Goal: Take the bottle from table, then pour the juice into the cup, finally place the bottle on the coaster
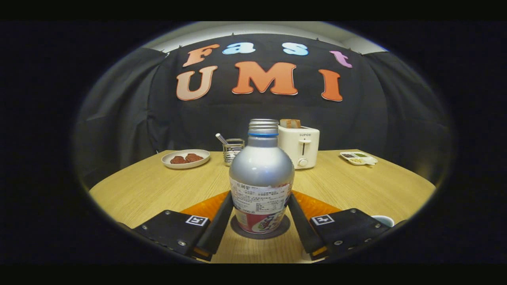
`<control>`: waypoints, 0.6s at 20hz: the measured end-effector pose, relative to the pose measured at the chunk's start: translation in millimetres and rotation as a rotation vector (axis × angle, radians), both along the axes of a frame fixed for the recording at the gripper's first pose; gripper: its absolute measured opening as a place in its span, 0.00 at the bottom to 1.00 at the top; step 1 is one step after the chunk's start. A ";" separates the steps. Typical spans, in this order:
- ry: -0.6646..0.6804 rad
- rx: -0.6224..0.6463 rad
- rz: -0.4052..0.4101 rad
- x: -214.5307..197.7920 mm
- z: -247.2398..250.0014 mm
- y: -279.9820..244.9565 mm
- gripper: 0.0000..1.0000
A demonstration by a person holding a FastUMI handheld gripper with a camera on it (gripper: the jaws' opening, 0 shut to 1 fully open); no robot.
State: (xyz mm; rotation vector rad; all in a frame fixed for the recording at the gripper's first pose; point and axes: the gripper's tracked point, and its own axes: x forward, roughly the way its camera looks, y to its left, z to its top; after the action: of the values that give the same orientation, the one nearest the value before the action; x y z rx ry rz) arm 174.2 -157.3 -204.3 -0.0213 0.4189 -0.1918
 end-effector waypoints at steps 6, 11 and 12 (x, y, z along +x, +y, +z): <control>-0.053 0.061 -0.036 -16.8 19.0 -4.0 0.93; -0.120 0.170 -0.013 -42.0 53.9 -3.0 0.97; -0.146 0.166 -0.018 -47.9 68.1 -7.2 0.97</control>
State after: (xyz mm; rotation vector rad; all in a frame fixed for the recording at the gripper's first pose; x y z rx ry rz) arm 126.3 -164.5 -136.2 0.1587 0.2879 -0.1748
